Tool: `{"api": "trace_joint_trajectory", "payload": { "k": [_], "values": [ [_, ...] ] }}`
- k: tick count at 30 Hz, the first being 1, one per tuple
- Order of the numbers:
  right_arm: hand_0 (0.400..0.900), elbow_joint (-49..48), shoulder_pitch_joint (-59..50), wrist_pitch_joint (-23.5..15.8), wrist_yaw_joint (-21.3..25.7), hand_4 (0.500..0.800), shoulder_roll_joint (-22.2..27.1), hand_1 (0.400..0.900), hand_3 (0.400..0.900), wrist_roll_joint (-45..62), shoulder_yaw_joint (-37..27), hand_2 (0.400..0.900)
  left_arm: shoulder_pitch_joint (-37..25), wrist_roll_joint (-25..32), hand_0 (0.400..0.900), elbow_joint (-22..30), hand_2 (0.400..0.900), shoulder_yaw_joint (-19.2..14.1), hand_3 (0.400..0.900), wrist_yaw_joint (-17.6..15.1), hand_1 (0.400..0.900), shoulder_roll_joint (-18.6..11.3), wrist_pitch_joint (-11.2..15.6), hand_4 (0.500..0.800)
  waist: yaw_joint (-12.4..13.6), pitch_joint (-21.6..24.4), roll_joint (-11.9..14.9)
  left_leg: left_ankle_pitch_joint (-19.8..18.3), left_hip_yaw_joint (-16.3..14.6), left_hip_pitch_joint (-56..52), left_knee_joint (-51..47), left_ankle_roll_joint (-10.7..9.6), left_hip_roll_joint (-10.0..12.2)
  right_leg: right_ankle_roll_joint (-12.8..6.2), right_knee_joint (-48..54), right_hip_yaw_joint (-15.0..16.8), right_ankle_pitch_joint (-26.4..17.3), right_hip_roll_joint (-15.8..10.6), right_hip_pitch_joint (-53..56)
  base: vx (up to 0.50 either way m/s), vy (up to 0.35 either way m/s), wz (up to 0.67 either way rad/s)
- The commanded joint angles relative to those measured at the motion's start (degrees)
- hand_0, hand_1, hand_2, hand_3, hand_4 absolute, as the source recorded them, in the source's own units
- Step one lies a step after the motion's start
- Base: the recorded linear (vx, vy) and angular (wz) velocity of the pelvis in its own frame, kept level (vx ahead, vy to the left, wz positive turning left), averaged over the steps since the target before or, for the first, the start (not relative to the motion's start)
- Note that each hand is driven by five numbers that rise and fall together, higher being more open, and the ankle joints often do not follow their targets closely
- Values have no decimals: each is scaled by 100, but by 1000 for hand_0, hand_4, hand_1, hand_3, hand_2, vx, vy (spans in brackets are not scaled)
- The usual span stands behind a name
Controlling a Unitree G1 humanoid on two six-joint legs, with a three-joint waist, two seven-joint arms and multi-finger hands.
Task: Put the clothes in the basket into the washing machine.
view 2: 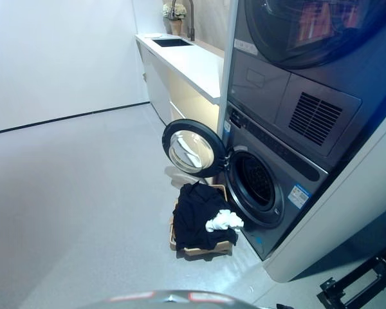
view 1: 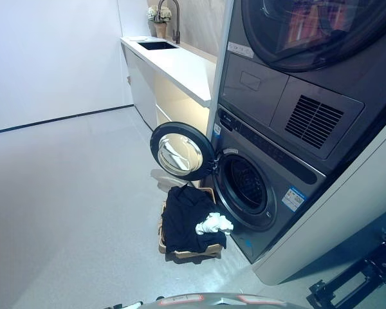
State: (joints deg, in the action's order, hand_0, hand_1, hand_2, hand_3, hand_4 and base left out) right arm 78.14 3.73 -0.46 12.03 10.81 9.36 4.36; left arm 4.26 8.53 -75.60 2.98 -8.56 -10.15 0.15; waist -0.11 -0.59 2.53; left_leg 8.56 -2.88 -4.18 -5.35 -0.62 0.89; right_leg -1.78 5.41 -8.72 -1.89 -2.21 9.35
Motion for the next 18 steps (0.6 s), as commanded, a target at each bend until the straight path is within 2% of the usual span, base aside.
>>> {"api": "trace_joint_trajectory", "payload": {
  "k": [1, 18],
  "values": [
    [900, 128, -695, -91, 60, 800, 221, 900, 900, -117, -168, 900, -518, -164, 900, -308, 900, 150, 900, 51, 900, 171, 47, 800, -8, -526, -234, -1444, 1, -765, 35, 3, -252, -351, -41, -101, 643, 32, 264, 0, 0, 0],
    [900, 131, -701, -94, 71, 800, 227, 900, 900, -101, -183, 900, -540, -81, 900, -313, 900, 126, 900, 3, 900, 192, 50, 800, 8, -618, -217, -1436, 3, -753, 35, 21, -253, -351, -41, -114, 628, 33, 241, 1, 2, 0]
  ]
}}
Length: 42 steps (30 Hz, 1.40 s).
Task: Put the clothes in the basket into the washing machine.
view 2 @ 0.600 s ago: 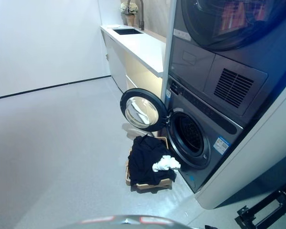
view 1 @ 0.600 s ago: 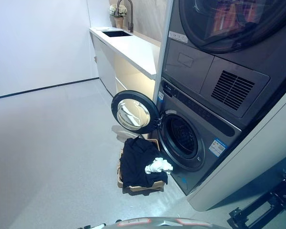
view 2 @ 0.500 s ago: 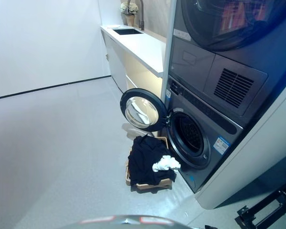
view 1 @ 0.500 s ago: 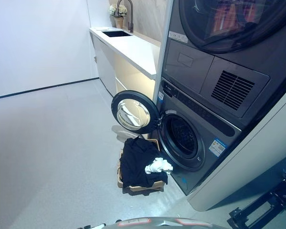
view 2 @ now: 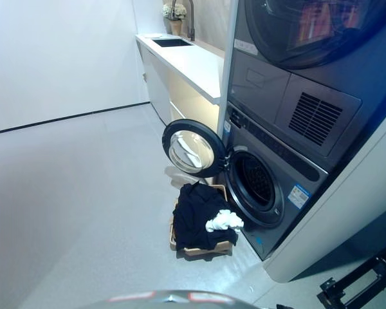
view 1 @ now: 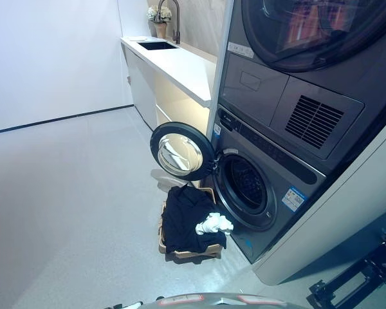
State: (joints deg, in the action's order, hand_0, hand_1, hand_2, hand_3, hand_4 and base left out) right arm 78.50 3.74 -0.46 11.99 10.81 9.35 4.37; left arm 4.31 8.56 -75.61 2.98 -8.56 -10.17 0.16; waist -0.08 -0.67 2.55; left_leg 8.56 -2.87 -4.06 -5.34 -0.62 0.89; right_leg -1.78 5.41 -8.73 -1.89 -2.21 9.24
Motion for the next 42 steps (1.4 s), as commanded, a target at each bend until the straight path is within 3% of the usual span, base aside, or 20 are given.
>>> {"api": "trace_joint_trajectory", "payload": {
  "k": [1, 8, 14, 15, 19, 23, 26, 29, 32, 38, 42],
  "values": [
    [900, 95, -708, -86, 81, 800, 230, 900, 900, -100, -185, 900, -550, -79, 900, -305, 900, 129, 900, -1, 900, 192, 43, 800, 8, -626, -214, -1433, 4, -757, 34, 30, -256, -354, -41, -116, 619, 30, 244, 5, 37, 1],
    [900, 36, -798, -82, 84, 800, 234, 900, 900, -64, -181, 900, -618, -2, 900, -256, 900, 122, 900, 2, 900, 125, 43, 800, 66, -738, -140, -1485, -29, -504, 242, 171, -289, -365, -502, -76, 645, -51, -127, -14, 93, -3],
    [900, -79, -903, -84, 74, 800, 206, 900, 900, 66, -242, 900, -697, 65, 900, -237, 900, 16, 900, -8, 900, -19, 39, 800, 105, -1011, -85, -1568, -116, -285, 427, 428, -348, -653, -2246, 127, 538, -241, -1210, -43, 208, -13],
    [900, -151, -898, -102, 92, 800, 196, 900, 900, 166, -281, 900, -701, 106, 900, -209, 900, -17, 900, -13, 900, -53, 34, 800, 89, -1147, -81, -1574, -106, -322, 431, 533, -419, -685, -2960, 227, 173, -373, -1537, 4, 253, -2],
    [900, -276, -909, -184, 141, 800, 154, 900, 900, 396, -320, 900, -737, 156, 900, -205, 900, -48, 900, -58, 900, -148, 14, 800, 61, -1432, -86, -1561, -63, -459, 353, 654, -470, -507, -4132, 360, 106, -452, -2237, 16, 187, -3],
    [900, -349, -900, -226, 161, 800, 142, 900, 900, 530, -328, 900, -780, 205, 900, -186, 900, -44, 900, -88, 900, -183, 21, 800, 47, -1478, -88, -1597, -8, -525, 320, 630, -473, -455, -3815, 505, 252, -271, -2446, 119, 33, 11],
    [900, -404, -964, -251, 235, 800, 165, 900, 900, 621, -326, 900, -918, 260, 900, -174, 900, 29, 900, -148, 900, -192, 50, 800, 22, -1564, -108, -1605, 53, -464, 308, 545, -428, -473, -2817, 625, 271, -100, -2520, 100, -63, 17],
    [900, -482, -1003, -264, 288, 800, 186, 900, 900, 662, -341, 900, -1011, 336, 900, -187, 900, 54, 900, -189, 900, -170, 101, 800, -18, -1571, -94, -1641, 127, -459, 253, 394, -398, -635, -1374, 976, -78, -2, -2546, 189, -131, 21],
    [900, -541, -967, -276, 308, 800, 179, 900, 900, 679, -335, 900, -1047, 382, 900, -217, 900, 63, 900, -198, 900, -146, 120, 800, -54, -1513, -64, -1724, 256, -624, 194, 278, -344, -700, -667, 1054, -394, -27, -2432, 297, -215, 29],
    [900, -797, -932, -329, 257, 800, 349, 900, 900, 514, -165, 900, -924, 567, 900, -146, 900, 79, 900, -142, 900, 12, 156, 800, -225, -1184, -198, -1955, 517, -850, 585, 57, -45, -520, -1133, 948, -159, 139, -2386, 427, -356, 30],
    [900, -1017, -1107, -416, 289, 800, 471, 900, 900, 458, 7, 900, -951, 724, 900, -13, 900, 144, 900, -213, 900, 140, 207, 800, -264, -1187, -351, -1456, 494, -324, 1664, -140, 54, -319, -1174, 768, 138, 234, -2246, 271, -332, 14]
  ]
}}
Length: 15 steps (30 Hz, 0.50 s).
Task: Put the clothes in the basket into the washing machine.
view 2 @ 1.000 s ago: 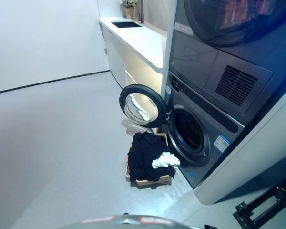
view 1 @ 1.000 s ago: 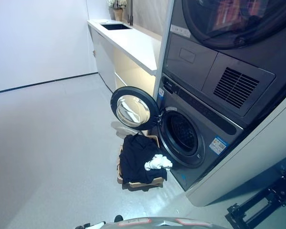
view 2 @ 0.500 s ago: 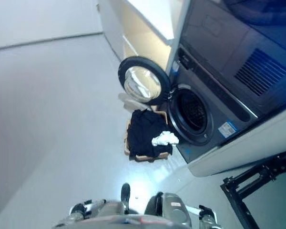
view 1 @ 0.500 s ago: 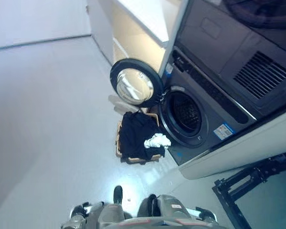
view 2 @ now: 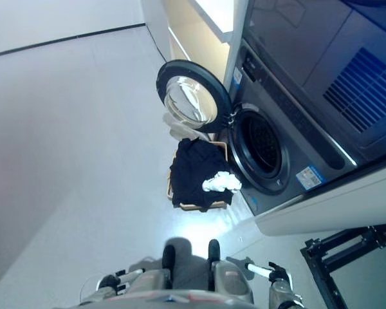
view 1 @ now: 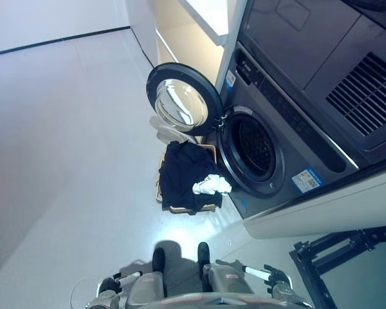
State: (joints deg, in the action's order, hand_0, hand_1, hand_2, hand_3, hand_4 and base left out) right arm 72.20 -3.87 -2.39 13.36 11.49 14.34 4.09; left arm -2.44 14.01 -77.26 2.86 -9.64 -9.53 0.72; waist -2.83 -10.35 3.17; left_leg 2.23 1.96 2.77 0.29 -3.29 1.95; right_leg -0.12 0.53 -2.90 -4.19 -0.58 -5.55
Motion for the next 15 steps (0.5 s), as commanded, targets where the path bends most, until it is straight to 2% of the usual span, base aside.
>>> {"api": "trace_joint_trajectory", "payload": {
  "k": [1, 4, 6, 8, 10, 12, 15],
  "values": [
    [900, -426, -369, -239, 161, 800, 416, 900, 900, -44, 67, 900, -296, 240, 900, 180, 900, 149, 900, -123, 900, 95, 167, 800, 27, -256, -429, -610, -10, -826, 1498, 73, -45, -415, -618, 151, 437, 86, -626, 245, -328, 12],
    [900, -487, -490, -271, 218, 800, 465, 900, 900, -84, 182, 900, -385, 368, 900, 246, 900, 190, 900, -148, 900, 127, 219, 800, 85, -478, -412, -124, -155, -46, 2936, 47, 48, -199, -425, 95, 590, 78, -227, 167, -309, 12],
    [900, -475, -562, -277, 263, 800, 479, 900, 900, -104, 243, 900, -426, 422, 900, 285, 900, 230, 900, -169, 900, 140, 234, 800, 134, -601, -382, -82, -336, 308, 3456, 111, 166, -96, -392, 89, 688, 76, -47, 150, -252, 6],
    [900, -418, -636, -259, 268, 800, 483, 900, 900, -95, 269, 900, -425, 472, 900, 283, 900, 230, 900, -192, 900, 154, 217, 800, 167, -650, -391, -248, -396, 442, 3377, 123, 51, -72, -387, 83, 772, 84, 56, 154, -119, -3],
    [900, -347, -669, -243, 285, 800, 482, 900, 900, -117, 269, 900, -436, 463, 900, 278, 900, 242, 900, -216, 900, 191, 201, 800, 166, -638, -399, -592, -435, 697, 2885, 160, -257, -153, -357, 49, 797, 51, 173, 165, -38, 10],
    [900, -307, -663, -239, 293, 800, 485, 900, 900, -135, 269, 900, -421, 423, 900, 272, 900, 249, 900, -213, 900, 184, 189, 800, 161, -608, -366, -760, -475, 667, 1925, 202, -402, -222, -266, 10, 814, 34, 316, 200, 0, 5],
    [900, -188, -596, -217, 314, 800, 494, 900, 900, -304, 315, 900, -361, 364, 900, 242, 900, 253, 900, -234, 900, 196, 197, 800, 218, -555, -449, 57, -40, 569, 138, 80, -449, -281, -44, -60, 785, 156, 570, 212, 66, -5]
  ]
}}
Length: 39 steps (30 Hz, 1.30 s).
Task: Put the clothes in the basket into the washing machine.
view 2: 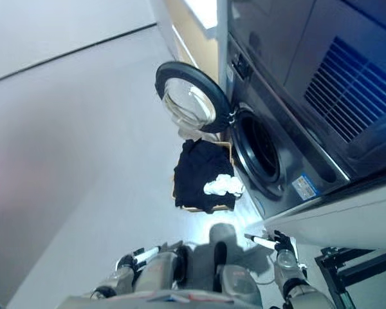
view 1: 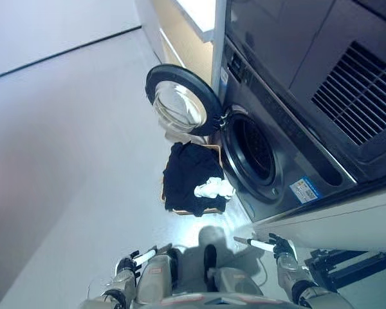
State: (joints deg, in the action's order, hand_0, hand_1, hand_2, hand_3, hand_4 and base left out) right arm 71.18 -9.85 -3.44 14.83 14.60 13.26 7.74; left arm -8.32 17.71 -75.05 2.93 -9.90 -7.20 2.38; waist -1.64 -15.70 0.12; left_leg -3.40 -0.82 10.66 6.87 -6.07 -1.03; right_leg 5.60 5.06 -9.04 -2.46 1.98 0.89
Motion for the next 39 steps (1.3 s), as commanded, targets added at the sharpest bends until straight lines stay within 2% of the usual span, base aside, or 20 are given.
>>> {"api": "trace_joint_trajectory", "payload": {
  "k": [1, 2, 5, 10, 13, 15, 18, 21, 25, 27, 31, 34, 39],
  "values": [
    [900, -45, 15, -107, 162, 800, 196, 900, 900, -235, -56, 900, 252, -32, 900, 1, 900, 258, 900, -188, 900, -28, 25, 800, 106, 3, -150, 755, 299, -247, -735, 307, -128, -870, -429, 559, 624, -97, 51, 237, 134, -2],
    [900, -15, 33, -104, 159, 800, 190, 900, 900, -273, -71, 900, 262, -69, 900, -27, 900, 263, 900, -173, 900, -21, 23, 800, 101, 49, -141, 819, 277, -266, -833, 285, -96, -897, -357, 559, 656, -114, 155, 242, 154, -9],
    [900, 29, 74, -93, 125, 800, 108, 900, 900, -238, -144, 900, 312, -174, 900, -72, 900, 279, 900, -134, 900, -57, -13, 800, 125, 196, -72, 701, 193, -497, -1011, 366, -83, -932, -347, 632, 747, -182, 282, 262, 230, -24],
    [900, 29, 38, -88, 70, 800, -122, 900, 900, -152, -140, 900, 203, -209, 900, -28, 900, 257, 900, -120, 900, -227, -5, 800, 211, 256, 202, 282, -6, -512, -613, 610, -187, -1092, -538, 813, 800, -392, 233, 185, 266, -29],
    [900, -30, -10, -76, 36, 800, -250, 900, 900, -176, -57, 900, 146, -202, 900, -5, 900, 184, 900, -117, 900, -369, -26, 800, 295, 241, 350, 66, -93, -463, -419, 746, -203, -1209, -1133, 875, 815, -433, -42, 113, 224, -25],
    [900, -193, -83, -94, -5, 800, -335, 900, 900, -212, 51, 900, 110, -241, 900, -1, 900, 145, 900, -127, 900, -492, -53, 800, 318, 145, 405, -6, -138, -501, -391, 824, -186, -1336, -1878, 863, 735, -425, -430, 60, 192, -16],
    [900, -475, -190, -123, -25, 800, -348, 900, 900, -316, 253, 900, 23, -296, 900, 4, 900, 137, 900, -167, 900, -653, -57, 800, 294, -46, 405, -36, -133, -500, -301, 879, -155, -1365, -2585, 803, 543, -419, -948, 32, 143, -5],
    [900, -817, -303, -146, -38, 800, -284, 900, 900, -469, 450, 900, -65, -309, 900, 8, 900, 149, 900, -229, 900, -713, -38, 800, 314, -99, 362, -39, -99, -558, -350, 859, -160, -1220, -1912, 695, 583, -413, -968, 73, 55, -1],
    [900, -1305, -517, -195, -44, 800, -137, 900, 900, -662, 708, 900, -207, -277, 900, 68, 900, 148, 900, -296, 900, -753, 23, 800, 329, -256, 363, -84, -74, -487, -268, 800, -190, -1264, -1032, 870, 195, -491, -1111, 23, -53, 11],
    [900, -1515, -628, -204, -35, 800, -61, 900, 900, -781, 829, 900, -283, -232, 900, 113, 900, 157, 900, -314, 900, -785, 48, 800, 304, -346, 379, -109, -24, -391, -131, 762, -195, -1272, -1131, 934, 195, -501, -1241, 20, -142, 22],
    [900, -1565, -973, -155, 70, 800, 54, 900, 900, -1011, 999, 900, -390, -27, 900, 182, 900, 225, 900, -372, 900, -653, 89, 800, 340, -441, 312, 72, 63, -216, -308, 659, -174, -1198, -1153, 789, 194, -500, -1392, 42, -173, 24],
    [900, -1611, -1480, -138, 213, 800, 238, 900, 900, -1311, 1257, 900, -554, 70, 900, 312, 900, 441, 900, -412, 900, -502, 160, 800, 336, -646, 182, 209, 218, 62, -374, 572, -124, -1141, -1254, 602, 264, -491, -1683, 27, -187, 28],
    [900, -1615, -2076, -114, 481, 800, 527, 900, 900, -1897, 1616, 900, -693, 200, 900, 548, 900, 665, 900, -506, 900, -390, 294, 800, 346, -872, 80, 283, 325, 388, -309, 514, -81, -1103, -1403, 463, 308, -486, -2016, 23, -123, 17]
  ]
}}
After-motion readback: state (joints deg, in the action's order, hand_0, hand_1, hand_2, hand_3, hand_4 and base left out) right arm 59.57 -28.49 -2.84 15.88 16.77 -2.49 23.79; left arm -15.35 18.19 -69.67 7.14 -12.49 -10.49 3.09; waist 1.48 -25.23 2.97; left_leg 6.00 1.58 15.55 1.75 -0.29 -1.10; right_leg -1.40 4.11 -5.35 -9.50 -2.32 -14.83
